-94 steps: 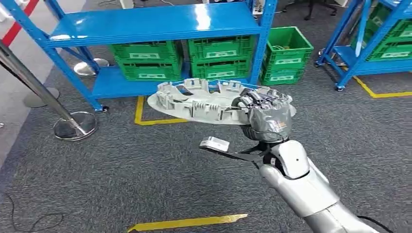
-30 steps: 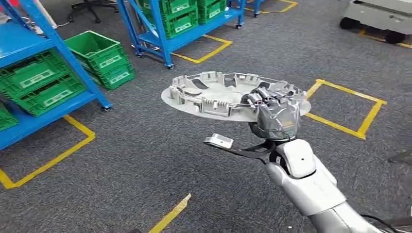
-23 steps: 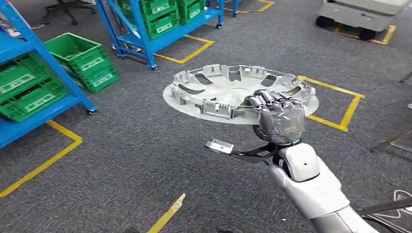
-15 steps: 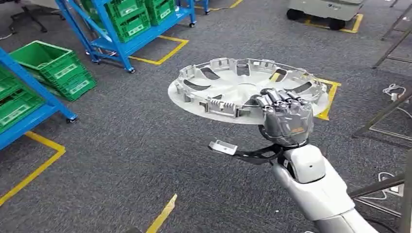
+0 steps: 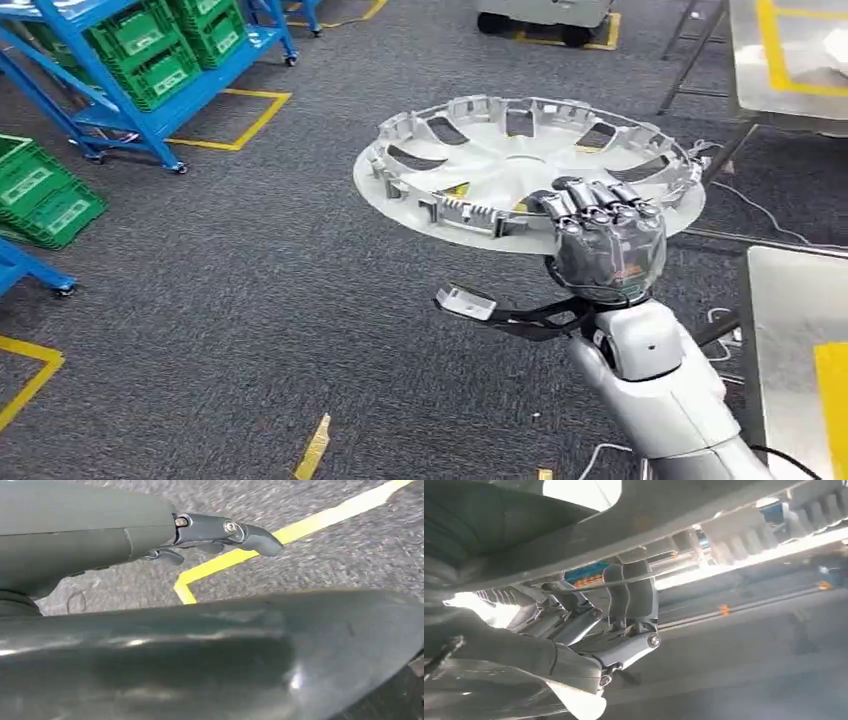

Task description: Take the parts from the cabinet and place them on the table.

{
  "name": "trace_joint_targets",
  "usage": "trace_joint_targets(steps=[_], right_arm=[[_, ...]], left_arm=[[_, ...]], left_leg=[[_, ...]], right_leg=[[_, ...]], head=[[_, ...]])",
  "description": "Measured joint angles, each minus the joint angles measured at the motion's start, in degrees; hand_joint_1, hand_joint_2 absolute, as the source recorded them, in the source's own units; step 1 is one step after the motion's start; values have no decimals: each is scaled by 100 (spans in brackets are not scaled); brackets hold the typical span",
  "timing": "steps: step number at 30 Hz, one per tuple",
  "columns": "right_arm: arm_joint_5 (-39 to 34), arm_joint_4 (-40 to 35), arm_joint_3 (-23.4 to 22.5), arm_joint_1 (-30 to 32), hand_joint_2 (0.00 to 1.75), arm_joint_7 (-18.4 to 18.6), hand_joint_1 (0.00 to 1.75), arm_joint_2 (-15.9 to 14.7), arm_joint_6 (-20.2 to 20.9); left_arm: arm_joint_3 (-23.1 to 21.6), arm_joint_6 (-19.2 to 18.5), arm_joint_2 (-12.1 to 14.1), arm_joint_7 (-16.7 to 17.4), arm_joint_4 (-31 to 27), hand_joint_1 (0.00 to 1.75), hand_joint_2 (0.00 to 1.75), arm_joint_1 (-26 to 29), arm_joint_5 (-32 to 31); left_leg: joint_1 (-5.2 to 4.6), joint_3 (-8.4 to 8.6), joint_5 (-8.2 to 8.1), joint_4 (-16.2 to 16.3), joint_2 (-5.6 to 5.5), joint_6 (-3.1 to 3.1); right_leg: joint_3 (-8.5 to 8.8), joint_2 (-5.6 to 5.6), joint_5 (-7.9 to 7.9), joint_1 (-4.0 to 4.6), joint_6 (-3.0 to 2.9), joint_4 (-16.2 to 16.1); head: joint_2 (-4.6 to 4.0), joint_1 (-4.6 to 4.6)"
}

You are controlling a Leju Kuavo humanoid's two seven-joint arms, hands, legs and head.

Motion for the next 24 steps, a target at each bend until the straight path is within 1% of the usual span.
trace_joint_targets(steps=[1,2,3,4,5,6,7,8,9,10,13,14,16,17,18,19,20,21,22,23,24], right_arm=[[2,-20,-15,6,175,15,175,0,0],[2,-35,-33,15,175,26,175,0,-2],[4,-42,-42,49,175,31,175,0,-2],[9,-59,-46,34,175,46,175,-2,-2],[11,-66,-44,23,175,61,175,-2,-4],[13,-68,-46,26,175,74,175,-2,-4],[17,-68,-48,32,175,94,175,-2,-4],[20,-66,-55,48,175,109,175,-7,-4],[24,-66,-72,70,175,131,175,-15,-4],[26,-66,-90,85,175,140,175,-15,-2],[26,-66,-92,87,175,142,175,-15,-4],[26,-66,-96,88,175,144,175,-15,-2],[28,-66,-101,88,175,153,175,-15,-4],[33,-90,-116,77,175,197,175,-20,-2],[35,-90,-127,77,175,217,175,-24,-4],[35,-90,-144,81,175,227,175,-33,-4],[35,-94,-151,81,175,234,175,-39,-4],[35,-105,-153,72,175,236,175,-50,-4],[37,-105,-153,72,175,238,175,-50,-4],[37,-103,-149,73,175,240,175,-50,-4],[37,-103,-151,75,175,247,175,-50,-4]], left_arm=[[-4,0,0,7,-2,0,0,-3,0],[-13,0,-4,7,-2,0,0,-13,0],[-24,0,-7,7,-2,0,0,-29,0],[-37,0,-9,4,-2,0,0,-28,0],[-48,0,-11,4,-2,0,0,-28,0],[-52,-2,-11,7,-2,0,0,-24,0],[-55,-2,-7,7,-2,0,0,-20,0],[-57,-4,-4,7,-2,0,0,-20,0],[-63,-11,-4,9,-2,0,0,-23,0],[-70,-11,-11,9,-2,0,0,-30,0],[-72,-11,-11,9,-2,0,0,-31,0],[-76,-11,-13,9,-2,0,0,-32,0],[-87,-11,-15,11,-2,0,0,-36,0],[-107,-18,-2,17,-2,0,0,-56,-17],[-111,-18,-2,28,-2,0,0,-59,-17],[-122,-24,-2,33,-2,0,0,-71,-20],[-146,-31,-4,33,-2,0,0,-87,-28],[-153,-37,-4,33,-2,0,0,-98,-33],[-153,-50,-4,33,-2,0,0,-95,-33],[-155,-68,-13,44,-2,0,0,-94,-35],[-162,-81,-18,50,-2,0,0,-91,-44]], left_leg=[[-9,-4,0,-1,62,0],[3,26,35,-78,153,13],[44,64,86,-170,275,6],[32,74,94,-204,325,27],[22,70,99,-203,416,38],[10,71,95,-198,501,44],[5,68,90,-197,600,50],[5,66,89,-196,687,48],[5,67,85,-196,768,43],[7,68,74,-191,843,26],[7,68,73,-190,855,25],[7,69,72,-188,868,23],[10,72,61,-179,917,7],[-60,76,-5,-99,1097,-108],[-58,80,-4,-97,1163,-116],[-48,85,-11,-93,1222,-132],[-26,69,-76,-61,1170,-180],[-1,9,-240,134,852,-200],[11,-148,-460,510,671,-201],[11,-379,-695,1021,586,-202],[10,-598,-862,1476,557,-202]], right_leg=[[-19,69,29,-16,43,-16],[-31,164,58,3,95,-54],[-111,-53,-11,19,81,26],[-211,-378,-182,51,96,232],[-390,-566,-418,49,123,642],[-588,-665,-619,40,146,1088],[-780,-717,-774,29,169,1507],[-860,-733,-799,13,190,1701],[-784,-748,-689,2,207,1592],[-582,-781,-494,-8,216,1231],[-532,-791,-453,-10,217,1146],[-478,-801,-412,-13,218,1055],[-268,-854,-263,-19,224,684],[143,-1129,-181,29,76,-12],[125,-1077,-175,47,59,-3],[109,-1008,-166,47,23,-6],[125,-944,-140,15,-21,-20],[121,-881,-137,10,-40,-20],[122,-833,-138,9,-71,-20],[121,-751,-134,13,-84,-20],[122,-672,-134,22,-92,-20]], head=[[2,2],[2,6],[2,9],[0,55],[2,74],[0,61],[0,68],[0,70],[0,72],[0,72],[0,70],[0,70],[0,72],[0,46],[2,44],[0,52],[2,46],[2,30],[0,18],[0,9],[0,11]])
